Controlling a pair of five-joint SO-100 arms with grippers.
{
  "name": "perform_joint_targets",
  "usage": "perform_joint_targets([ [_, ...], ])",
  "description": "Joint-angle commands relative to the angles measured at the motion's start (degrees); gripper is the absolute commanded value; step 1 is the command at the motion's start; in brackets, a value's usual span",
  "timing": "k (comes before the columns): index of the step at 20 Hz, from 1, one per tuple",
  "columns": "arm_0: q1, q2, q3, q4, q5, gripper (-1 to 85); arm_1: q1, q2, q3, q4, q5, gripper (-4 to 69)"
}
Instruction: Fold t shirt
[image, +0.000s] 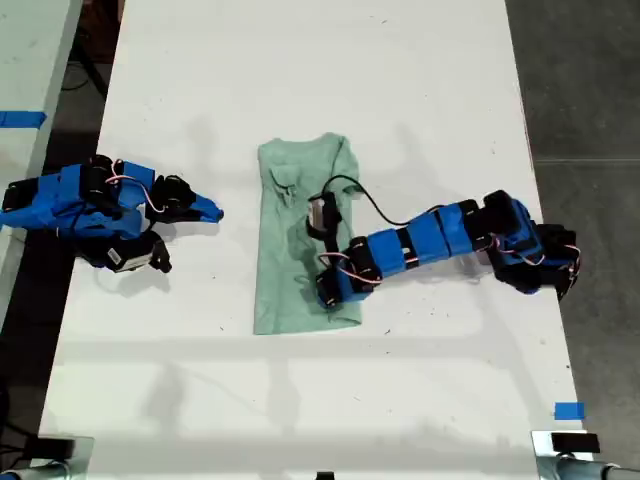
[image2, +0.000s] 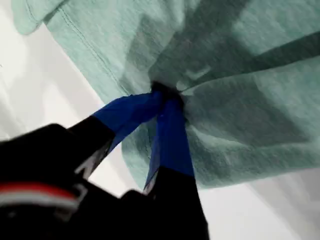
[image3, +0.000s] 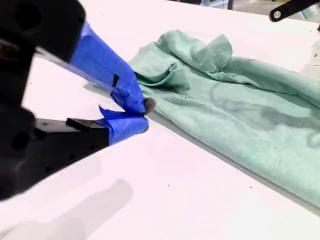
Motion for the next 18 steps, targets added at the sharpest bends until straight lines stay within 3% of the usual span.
perform_joint_targets([
  [1,0.18,0.26,1.05,-1.41,0.00,-0.1,-0.09,0.70,-2.02,1.58,0.18,31.2],
  [6,0.26,0.26,1.05,-1.32,0.09,-0.1,0.44,6.68,-2.29,5.71,-2.81,33.3],
  [11,0.26,0.26,1.05,-1.32,0.18,-0.1,2.29,25.22,0.26,18.19,-4.92,32.0],
  [13,0.35,0.26,1.05,-1.32,0.18,-0.1,3.60,34.01,3.96,24.26,-2.11,31.2],
  [14,0.35,0.26,1.05,-1.32,0.18,-0.1,5.01,38.67,8.61,27.95,0.62,29.7],
  [18,0.44,0.26,1.05,-1.32,0.18,-0.1,10.20,68.91,45.09,25.14,7.12,26.3],
])
